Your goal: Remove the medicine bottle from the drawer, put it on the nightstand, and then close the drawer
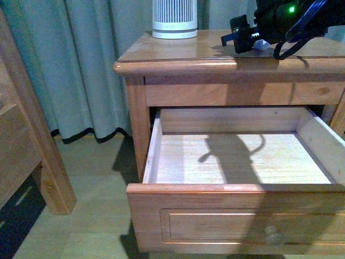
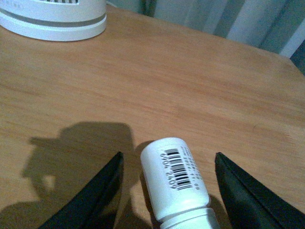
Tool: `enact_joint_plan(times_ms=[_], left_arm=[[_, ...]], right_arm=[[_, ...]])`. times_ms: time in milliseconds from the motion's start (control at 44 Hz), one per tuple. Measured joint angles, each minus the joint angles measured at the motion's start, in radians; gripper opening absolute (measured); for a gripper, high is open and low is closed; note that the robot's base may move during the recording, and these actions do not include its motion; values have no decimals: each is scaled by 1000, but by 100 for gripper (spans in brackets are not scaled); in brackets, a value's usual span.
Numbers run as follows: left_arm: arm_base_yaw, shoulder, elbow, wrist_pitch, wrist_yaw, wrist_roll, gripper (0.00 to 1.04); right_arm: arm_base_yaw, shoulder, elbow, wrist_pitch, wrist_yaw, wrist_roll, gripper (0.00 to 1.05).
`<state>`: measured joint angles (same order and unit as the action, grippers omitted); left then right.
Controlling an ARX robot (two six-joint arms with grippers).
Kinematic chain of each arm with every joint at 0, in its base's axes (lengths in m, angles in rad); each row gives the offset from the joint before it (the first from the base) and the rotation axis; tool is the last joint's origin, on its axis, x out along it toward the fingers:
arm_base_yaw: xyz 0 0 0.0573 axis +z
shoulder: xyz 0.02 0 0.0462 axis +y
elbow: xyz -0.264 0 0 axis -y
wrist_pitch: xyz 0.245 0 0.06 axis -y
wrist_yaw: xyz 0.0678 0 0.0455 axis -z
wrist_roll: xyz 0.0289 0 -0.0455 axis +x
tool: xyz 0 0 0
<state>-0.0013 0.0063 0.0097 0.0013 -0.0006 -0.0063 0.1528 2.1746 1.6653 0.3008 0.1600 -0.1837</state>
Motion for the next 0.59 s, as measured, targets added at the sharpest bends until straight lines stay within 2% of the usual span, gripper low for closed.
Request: enact_joint_plan(times_ms=[273, 591], left_arm=[[0, 0, 0, 0, 0, 0, 98], [0, 0, 0, 0, 0, 0, 98]], right_arm=[[0, -57, -64, 57, -33, 40, 99], [-3, -384, -297, 61, -103, 142, 98]])
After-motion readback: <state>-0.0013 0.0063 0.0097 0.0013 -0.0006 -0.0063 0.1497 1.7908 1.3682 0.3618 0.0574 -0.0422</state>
